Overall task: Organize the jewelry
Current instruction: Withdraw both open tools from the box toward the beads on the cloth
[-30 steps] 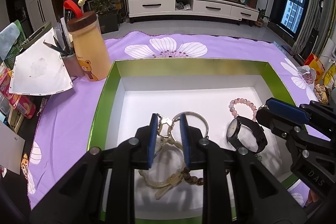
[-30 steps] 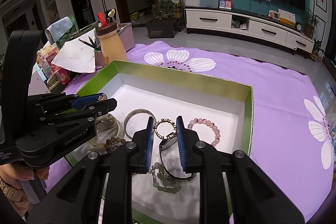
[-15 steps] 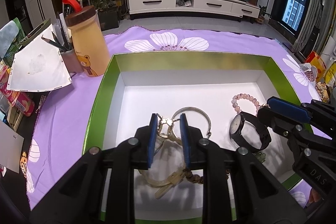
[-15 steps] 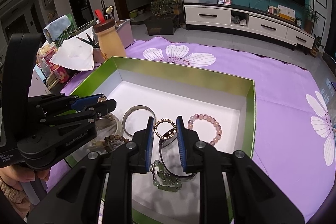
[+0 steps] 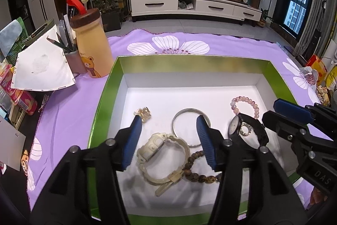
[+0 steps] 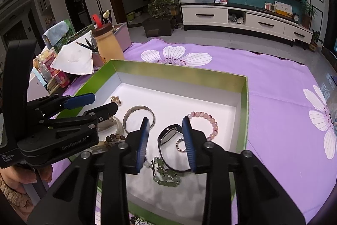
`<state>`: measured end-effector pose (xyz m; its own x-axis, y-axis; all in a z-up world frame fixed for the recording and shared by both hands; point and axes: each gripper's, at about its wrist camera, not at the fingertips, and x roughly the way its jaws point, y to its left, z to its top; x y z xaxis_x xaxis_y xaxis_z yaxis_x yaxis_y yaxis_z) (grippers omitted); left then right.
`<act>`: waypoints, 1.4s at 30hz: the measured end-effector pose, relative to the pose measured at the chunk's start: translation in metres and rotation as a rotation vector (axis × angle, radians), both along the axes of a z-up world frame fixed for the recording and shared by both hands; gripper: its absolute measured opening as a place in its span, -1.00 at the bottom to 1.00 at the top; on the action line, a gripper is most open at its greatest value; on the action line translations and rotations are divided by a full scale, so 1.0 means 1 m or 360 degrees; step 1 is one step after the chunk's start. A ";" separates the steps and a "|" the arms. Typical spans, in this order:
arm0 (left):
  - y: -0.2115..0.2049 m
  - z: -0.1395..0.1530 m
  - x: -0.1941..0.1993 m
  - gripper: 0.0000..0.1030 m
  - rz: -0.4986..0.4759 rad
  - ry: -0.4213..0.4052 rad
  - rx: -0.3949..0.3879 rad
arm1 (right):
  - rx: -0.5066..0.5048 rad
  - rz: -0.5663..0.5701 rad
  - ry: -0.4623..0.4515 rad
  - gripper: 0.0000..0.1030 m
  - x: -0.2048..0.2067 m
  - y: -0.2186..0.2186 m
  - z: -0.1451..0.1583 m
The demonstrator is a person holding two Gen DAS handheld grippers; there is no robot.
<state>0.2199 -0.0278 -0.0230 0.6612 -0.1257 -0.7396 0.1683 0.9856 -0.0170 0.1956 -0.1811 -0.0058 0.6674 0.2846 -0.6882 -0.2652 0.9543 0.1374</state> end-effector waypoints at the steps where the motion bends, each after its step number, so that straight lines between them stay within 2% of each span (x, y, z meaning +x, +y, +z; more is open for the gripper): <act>1: 0.000 0.001 -0.001 0.26 0.0002 -0.0003 0.0001 | 0.0004 -0.0004 -0.0008 -0.25 -0.003 -0.002 0.002; 3: 0.001 0.006 -0.006 0.34 0.0005 -0.0018 -0.0007 | 0.0020 -0.0018 -0.0031 -0.13 -0.010 -0.006 0.007; 4: 0.001 0.007 -0.008 0.44 0.0006 -0.0022 -0.0011 | 0.0025 -0.0023 -0.0039 -0.12 -0.013 -0.008 0.010; 8: 0.002 0.017 -0.021 0.61 0.0011 -0.0047 -0.0021 | 0.0055 -0.0048 -0.0069 0.01 -0.028 -0.018 0.020; 9: 0.002 0.019 -0.023 0.73 0.0015 -0.0050 -0.0021 | 0.0062 -0.0057 -0.0075 0.12 -0.033 -0.021 0.023; 11: 0.003 0.024 -0.030 0.76 0.0017 -0.0060 -0.0035 | 0.0075 -0.0076 -0.0088 0.22 -0.042 -0.027 0.027; 14: 0.006 0.029 -0.044 0.87 0.0031 -0.0067 -0.0060 | 0.0095 -0.0100 -0.0101 0.26 -0.057 -0.036 0.034; 21: 0.020 0.034 -0.081 0.87 0.0076 -0.0063 -0.0130 | 0.0158 -0.0148 -0.0128 0.34 -0.098 -0.061 0.043; 27: 0.027 0.031 -0.114 0.87 0.0089 -0.0031 -0.0161 | 0.0191 -0.0191 -0.0092 0.34 -0.128 -0.078 0.035; 32: 0.018 0.015 -0.137 0.87 0.0035 0.0041 -0.0162 | 0.0205 -0.0209 -0.0014 0.34 -0.148 -0.083 0.017; 38: -0.008 -0.018 -0.145 0.86 -0.0039 0.0169 -0.0158 | 0.0215 -0.0210 0.0068 0.34 -0.165 -0.081 -0.007; 42: -0.028 -0.032 -0.140 0.54 -0.0087 0.0196 -0.0106 | 0.0234 -0.0213 0.0102 0.34 -0.168 -0.082 -0.016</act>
